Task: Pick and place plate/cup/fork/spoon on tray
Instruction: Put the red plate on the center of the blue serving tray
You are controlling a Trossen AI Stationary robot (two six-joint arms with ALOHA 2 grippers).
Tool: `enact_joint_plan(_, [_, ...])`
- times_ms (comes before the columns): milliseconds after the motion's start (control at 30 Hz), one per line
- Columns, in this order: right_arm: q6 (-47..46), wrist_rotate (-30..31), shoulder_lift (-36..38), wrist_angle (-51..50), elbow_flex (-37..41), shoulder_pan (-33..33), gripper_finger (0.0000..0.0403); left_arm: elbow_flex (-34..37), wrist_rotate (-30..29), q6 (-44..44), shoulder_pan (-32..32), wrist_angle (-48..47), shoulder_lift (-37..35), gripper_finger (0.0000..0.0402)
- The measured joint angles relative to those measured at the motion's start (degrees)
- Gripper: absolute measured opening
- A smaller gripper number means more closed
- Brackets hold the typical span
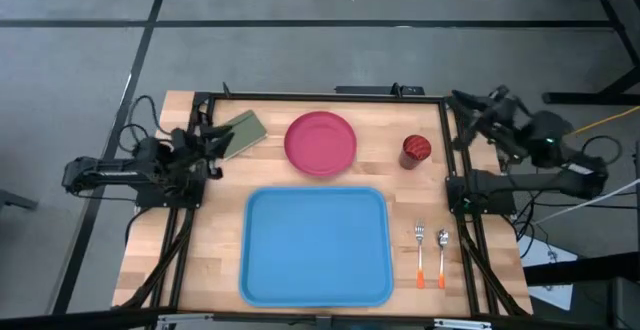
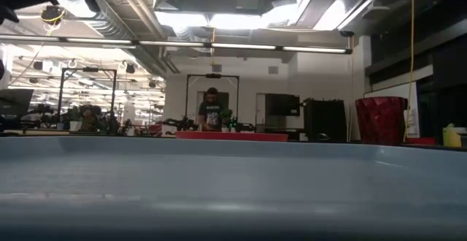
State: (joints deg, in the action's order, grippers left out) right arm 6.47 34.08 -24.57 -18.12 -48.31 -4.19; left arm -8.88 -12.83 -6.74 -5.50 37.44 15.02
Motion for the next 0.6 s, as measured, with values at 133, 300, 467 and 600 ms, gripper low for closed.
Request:
enact_joint_plan(133, [-10.65, -1.26, -11.43, -22.47, -12.68, 0.0, 0.0088, -2.73, -3.78, -0.04, -0.02, -3.93, 4.91, 0.0082])
enact_joint_plan(300, [-14.72, -4.97, -24.55, -39.43, -25.1, -0.03, 0.0088, -6.2, -4.06, 0.0, -1.43, -7.47, 9.51, 0.0082])
enact_joint_plan(467, [-5.14, -14.54, -35.98, -41.14, -30.65, -0.16, 0.0088, -10.88, 1.23, 0.43, -3.36, -15.63, 14.5, 0.0082])
enact_joint_plan(600, [2.34, -16.25, -44.05, -39.74, -31.7, -2.23, 0.0088, -16.98, 5.07, 1.51, -4.39, -24.18, 20.71, 0.0082])
